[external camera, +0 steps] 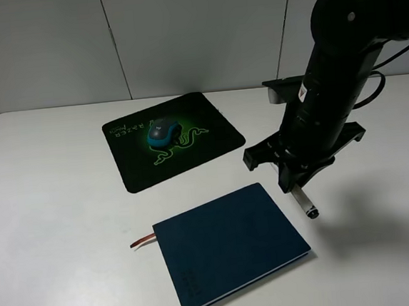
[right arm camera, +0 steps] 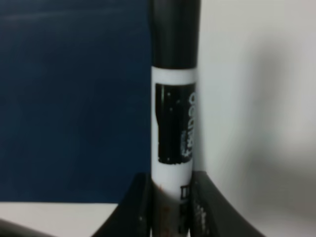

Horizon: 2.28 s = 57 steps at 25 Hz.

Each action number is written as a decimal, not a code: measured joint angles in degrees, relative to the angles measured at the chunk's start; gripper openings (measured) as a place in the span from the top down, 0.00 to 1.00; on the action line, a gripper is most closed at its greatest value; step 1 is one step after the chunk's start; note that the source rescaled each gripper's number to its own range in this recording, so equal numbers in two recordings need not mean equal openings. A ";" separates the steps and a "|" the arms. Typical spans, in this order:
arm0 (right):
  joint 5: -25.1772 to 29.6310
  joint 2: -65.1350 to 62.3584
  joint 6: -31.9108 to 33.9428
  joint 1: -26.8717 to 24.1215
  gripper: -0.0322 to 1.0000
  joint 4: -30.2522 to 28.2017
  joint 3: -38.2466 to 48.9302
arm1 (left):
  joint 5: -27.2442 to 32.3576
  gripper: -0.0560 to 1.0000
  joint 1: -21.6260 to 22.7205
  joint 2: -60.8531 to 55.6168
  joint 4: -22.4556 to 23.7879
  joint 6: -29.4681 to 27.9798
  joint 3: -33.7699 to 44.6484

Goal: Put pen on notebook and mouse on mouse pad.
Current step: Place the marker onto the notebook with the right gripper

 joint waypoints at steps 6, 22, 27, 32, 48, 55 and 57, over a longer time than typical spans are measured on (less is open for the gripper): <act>-1.46 0.00 4.55 6.29 0.97 0.00 0.00 | 0.00 0.00 0.00 0.00 0.00 0.00 0.00; -8.74 9.32 8.54 13.98 0.97 3.67 0.00 | 0.00 0.00 0.00 0.00 0.00 0.00 0.00; -11.81 12.82 7.44 14.02 0.97 4.24 0.00 | 0.00 0.00 0.00 0.00 0.00 0.00 0.00; -15.44 13.70 7.26 14.02 0.97 4.24 0.00 | 0.00 0.00 0.00 0.00 0.00 0.00 0.00; -16.02 15.62 7.20 14.02 0.97 4.24 0.00 | 0.00 0.00 0.00 0.00 0.06 0.00 0.00; -16.02 15.62 7.20 14.02 0.97 4.24 0.00 | 0.00 0.00 0.00 0.00 0.01 0.00 0.00; -16.02 15.62 7.20 14.02 0.92 4.24 0.00 | 0.00 0.00 0.00 0.00 0.01 0.00 0.00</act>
